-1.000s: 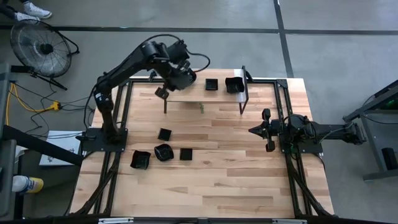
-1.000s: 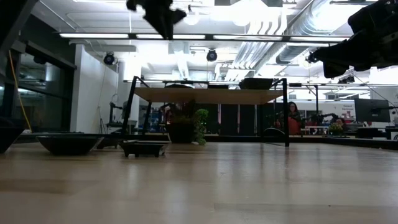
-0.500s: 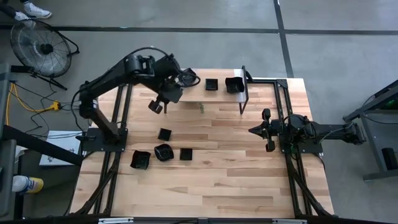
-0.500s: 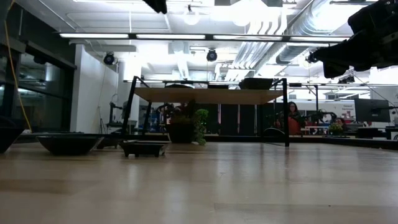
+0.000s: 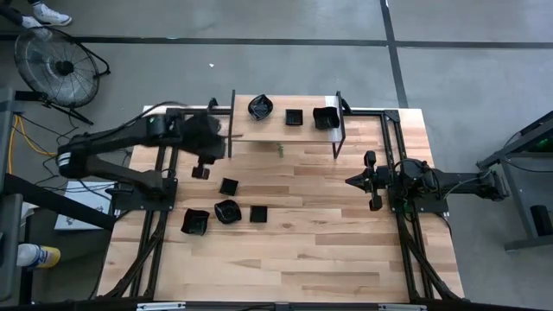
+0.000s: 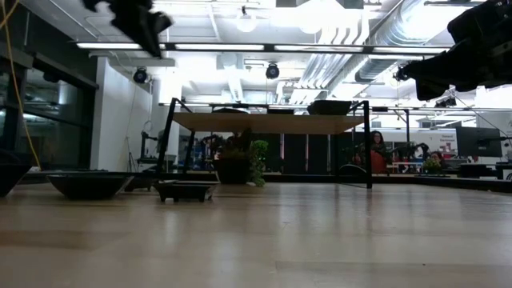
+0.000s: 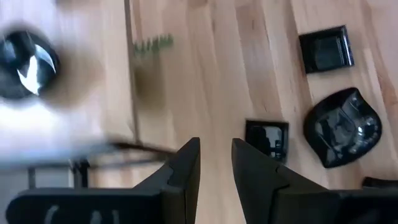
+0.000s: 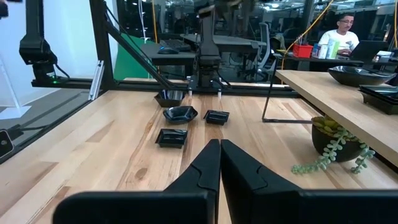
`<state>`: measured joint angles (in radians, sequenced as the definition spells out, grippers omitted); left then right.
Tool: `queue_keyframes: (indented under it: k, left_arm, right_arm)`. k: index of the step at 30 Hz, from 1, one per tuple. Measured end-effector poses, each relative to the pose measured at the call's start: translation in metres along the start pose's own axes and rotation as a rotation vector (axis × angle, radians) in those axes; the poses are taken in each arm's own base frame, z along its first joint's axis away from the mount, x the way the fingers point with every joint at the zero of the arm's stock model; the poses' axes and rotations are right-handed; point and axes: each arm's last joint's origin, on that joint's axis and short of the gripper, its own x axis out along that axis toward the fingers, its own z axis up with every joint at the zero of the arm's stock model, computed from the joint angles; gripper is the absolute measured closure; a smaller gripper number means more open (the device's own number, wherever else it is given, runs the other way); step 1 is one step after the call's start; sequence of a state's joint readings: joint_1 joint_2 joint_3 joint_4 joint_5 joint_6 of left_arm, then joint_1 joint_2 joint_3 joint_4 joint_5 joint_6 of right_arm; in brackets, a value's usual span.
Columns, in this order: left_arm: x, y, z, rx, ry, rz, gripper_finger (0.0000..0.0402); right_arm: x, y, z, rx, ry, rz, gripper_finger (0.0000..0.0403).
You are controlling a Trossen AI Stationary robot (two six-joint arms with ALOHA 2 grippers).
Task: Pick & Place Mini shaped plates
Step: Stack the distorted square plate on top of the other distorted square plate on the shelf
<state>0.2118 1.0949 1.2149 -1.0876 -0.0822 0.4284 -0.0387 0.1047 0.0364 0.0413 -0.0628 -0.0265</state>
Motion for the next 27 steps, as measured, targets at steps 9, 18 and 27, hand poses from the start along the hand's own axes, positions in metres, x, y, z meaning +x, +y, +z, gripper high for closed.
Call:
queue_keyframes:
  k: [9,18,27]
  left_arm:
    - [0.004,-0.053,-0.040,-0.190,0.019,-0.020,0.0314]
    - [0.017,-0.095,-0.049,-0.223,0.076,-0.125,0.0314]
    - [0.035,-0.134,-0.076,-0.430,0.200,-0.154,0.0314]
  right_arm:
    - [0.000,0.000,0.000,0.000,0.000,0.000,0.0394]
    - [0.000,0.000,0.000,0.000,0.000,0.000,0.0397]
    - [0.000,0.000,0.000,0.000,0.000,0.000,0.0395]
